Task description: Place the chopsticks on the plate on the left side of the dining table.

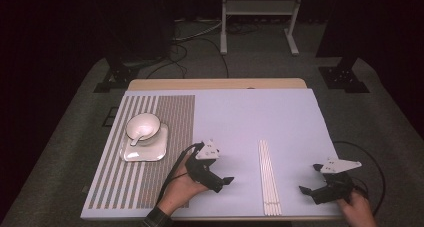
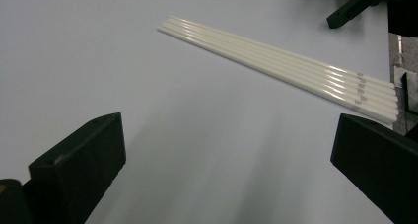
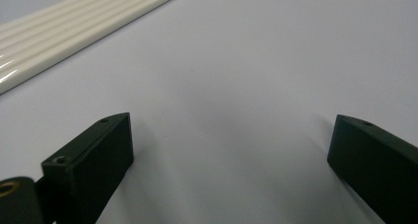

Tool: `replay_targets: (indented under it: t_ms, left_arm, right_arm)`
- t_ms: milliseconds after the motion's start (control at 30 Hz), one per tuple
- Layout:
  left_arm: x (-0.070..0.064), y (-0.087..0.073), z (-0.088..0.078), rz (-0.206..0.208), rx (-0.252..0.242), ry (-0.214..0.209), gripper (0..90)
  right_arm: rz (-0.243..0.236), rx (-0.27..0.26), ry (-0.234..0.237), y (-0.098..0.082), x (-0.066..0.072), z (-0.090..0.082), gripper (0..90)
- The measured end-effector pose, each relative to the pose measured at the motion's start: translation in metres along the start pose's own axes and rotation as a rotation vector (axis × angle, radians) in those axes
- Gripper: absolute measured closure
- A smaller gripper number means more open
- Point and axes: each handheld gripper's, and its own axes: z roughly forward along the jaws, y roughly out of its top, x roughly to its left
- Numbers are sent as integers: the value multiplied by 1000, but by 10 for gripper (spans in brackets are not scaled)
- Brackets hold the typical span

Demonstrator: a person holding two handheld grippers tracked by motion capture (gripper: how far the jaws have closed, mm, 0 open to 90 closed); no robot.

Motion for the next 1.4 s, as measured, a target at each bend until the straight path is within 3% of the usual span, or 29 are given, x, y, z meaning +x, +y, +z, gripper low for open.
replay_targets:
  t_ms: [467, 1400]
  left_arm:
    - [-9, 9, 19, 14, 11, -28, 0]
    - [-44, 20, 74, 60, 55, -114, 0]
  right_arm:
    - [0, 0, 0, 0, 0, 0, 22]
    - [0, -1, 0, 0, 0, 0, 22]
